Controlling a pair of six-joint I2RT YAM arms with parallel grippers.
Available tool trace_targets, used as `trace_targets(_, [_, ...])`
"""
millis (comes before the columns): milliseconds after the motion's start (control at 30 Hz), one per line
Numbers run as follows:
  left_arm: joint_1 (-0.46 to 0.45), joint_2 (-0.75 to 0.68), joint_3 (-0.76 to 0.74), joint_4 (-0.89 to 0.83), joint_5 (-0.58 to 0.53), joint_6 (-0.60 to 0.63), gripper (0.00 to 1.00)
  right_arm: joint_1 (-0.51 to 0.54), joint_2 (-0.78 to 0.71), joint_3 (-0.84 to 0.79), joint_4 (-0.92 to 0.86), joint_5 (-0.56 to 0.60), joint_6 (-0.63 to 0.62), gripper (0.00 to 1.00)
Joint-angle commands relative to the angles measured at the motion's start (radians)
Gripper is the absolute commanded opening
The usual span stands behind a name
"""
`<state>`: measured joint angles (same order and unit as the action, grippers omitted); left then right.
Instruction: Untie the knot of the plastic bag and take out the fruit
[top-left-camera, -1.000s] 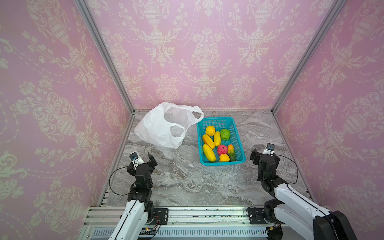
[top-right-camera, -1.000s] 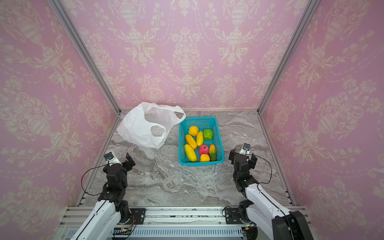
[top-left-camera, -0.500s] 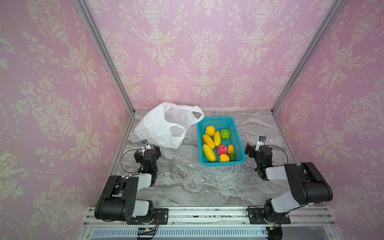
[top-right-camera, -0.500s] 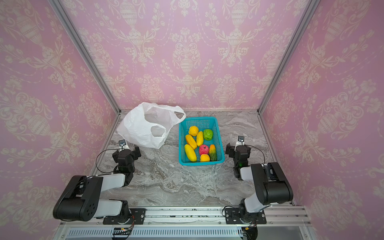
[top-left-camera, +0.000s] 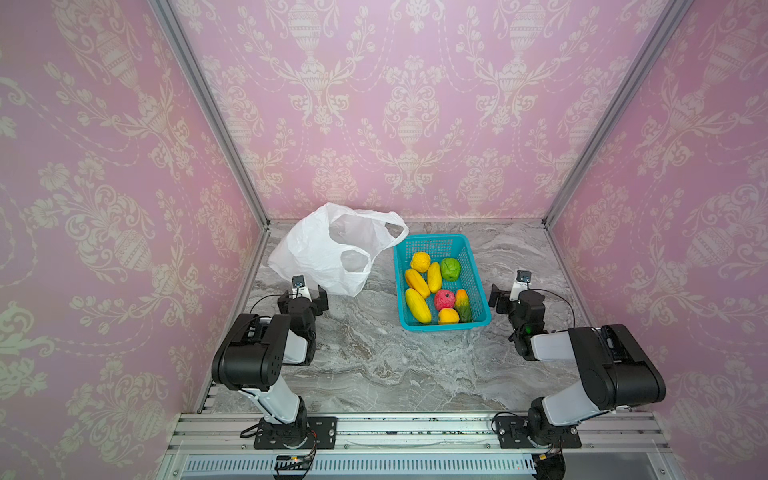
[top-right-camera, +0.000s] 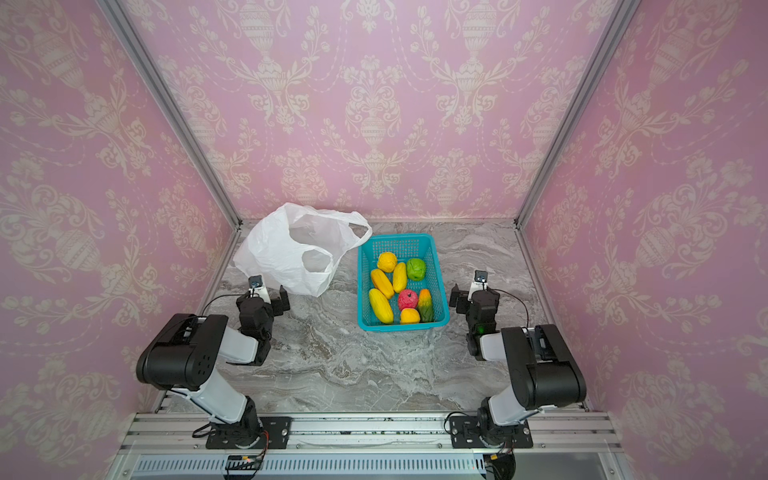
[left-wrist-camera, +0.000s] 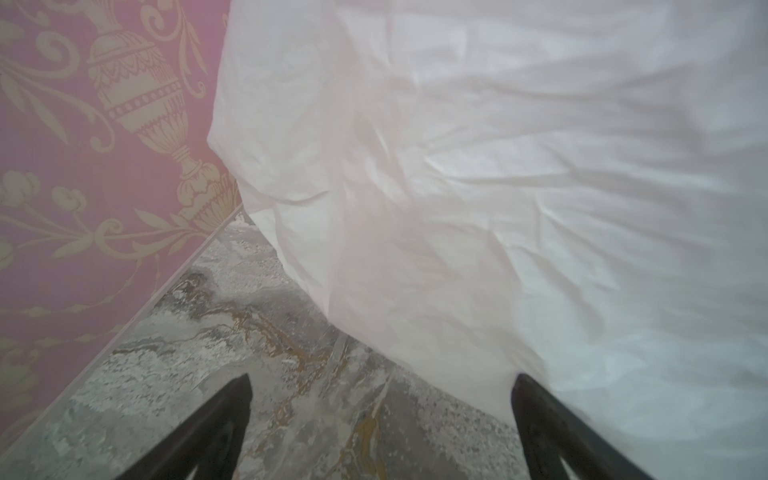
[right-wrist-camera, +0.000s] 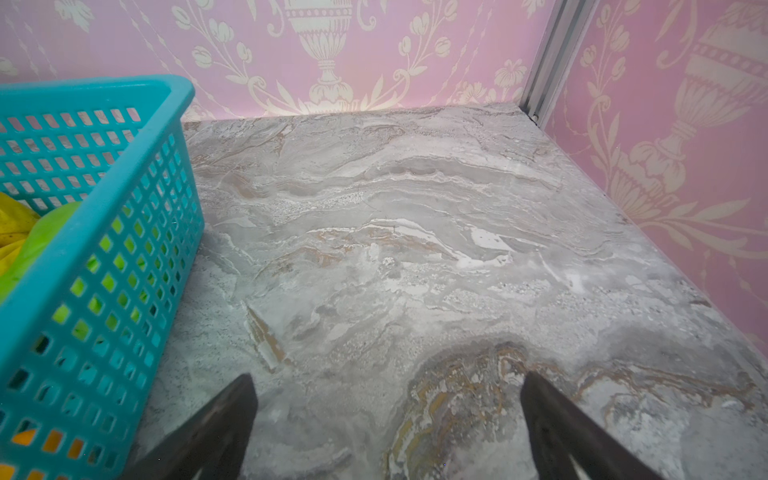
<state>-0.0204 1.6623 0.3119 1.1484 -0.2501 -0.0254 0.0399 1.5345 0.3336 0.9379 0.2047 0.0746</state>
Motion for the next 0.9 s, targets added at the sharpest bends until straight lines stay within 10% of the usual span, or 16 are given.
trace_targets(0, [0.01, -0.019, 0.006, -0.05, 0.073, 0.034, 0.99, 0.002, -0.005, 0.006, 0.029, -0.007, -0.004, 1.0])
trace_targets(867, [0.01, -0.022, 0.007, -0.052, 0.126, 0.05, 0.99, 0.0, -0.001, 0.032, -0.018, -0.146, -0.052, 1.0])
